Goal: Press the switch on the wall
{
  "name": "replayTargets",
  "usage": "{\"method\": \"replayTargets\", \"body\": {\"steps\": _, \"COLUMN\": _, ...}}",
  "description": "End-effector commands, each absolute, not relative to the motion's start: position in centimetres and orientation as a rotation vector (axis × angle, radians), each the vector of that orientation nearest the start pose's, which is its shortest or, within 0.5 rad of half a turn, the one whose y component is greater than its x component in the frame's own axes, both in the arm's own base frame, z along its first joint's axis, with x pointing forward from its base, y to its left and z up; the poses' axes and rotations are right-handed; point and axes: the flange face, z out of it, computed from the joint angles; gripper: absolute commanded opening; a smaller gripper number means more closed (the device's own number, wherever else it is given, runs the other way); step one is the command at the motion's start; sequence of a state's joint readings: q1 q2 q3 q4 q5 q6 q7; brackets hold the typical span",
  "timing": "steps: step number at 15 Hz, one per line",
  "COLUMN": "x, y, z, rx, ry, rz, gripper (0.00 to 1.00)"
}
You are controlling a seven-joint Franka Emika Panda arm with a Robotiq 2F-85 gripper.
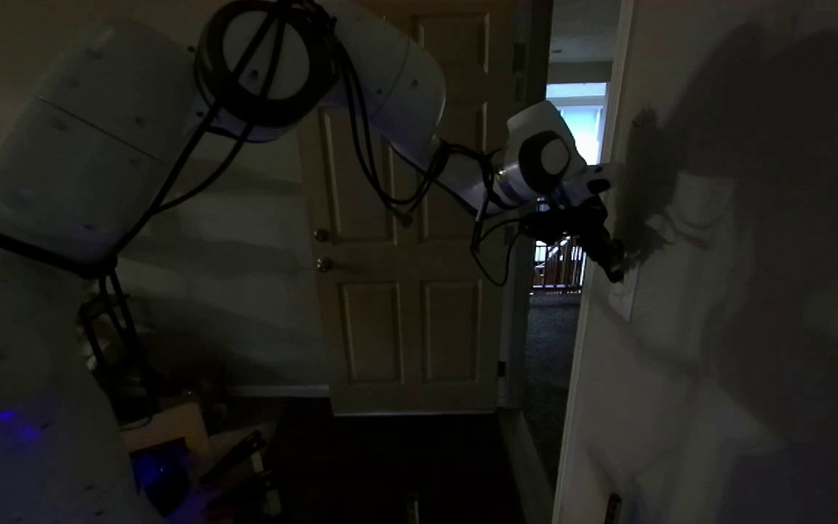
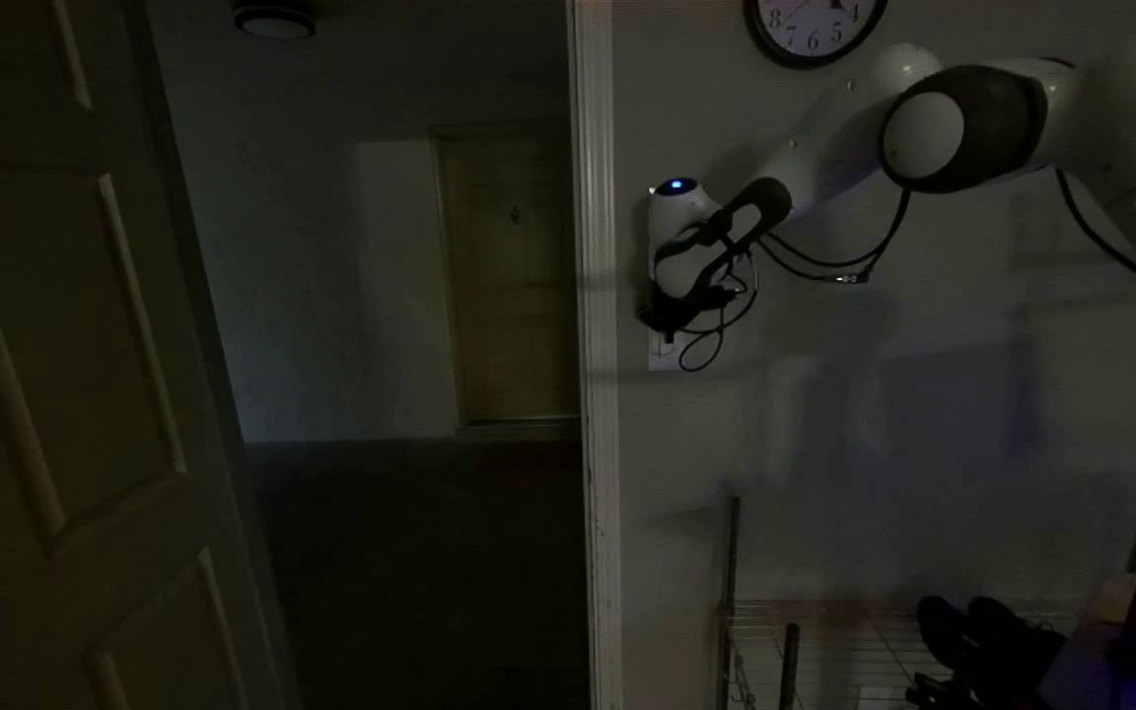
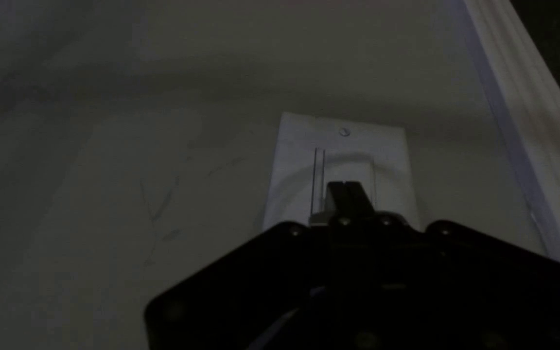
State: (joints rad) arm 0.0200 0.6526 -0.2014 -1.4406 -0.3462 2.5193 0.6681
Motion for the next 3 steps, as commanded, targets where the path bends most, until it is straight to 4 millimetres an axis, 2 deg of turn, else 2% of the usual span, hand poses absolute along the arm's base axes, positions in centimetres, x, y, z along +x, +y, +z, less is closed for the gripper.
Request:
{"method": "replayTargets", "body": {"steps": 1, "x": 75.60, "y": -10.88, "z": 35.97, "rx": -3.178, "ry": 0.835, "rz": -0.887, "gripper": 0.03}}
{"method": "replayTargets", "body": {"steps": 3, "x": 75.60, "y": -10.85, "z": 35.91, "rx": -3.178, "ry": 0.835, "rz": -0.887, "gripper": 0.02}}
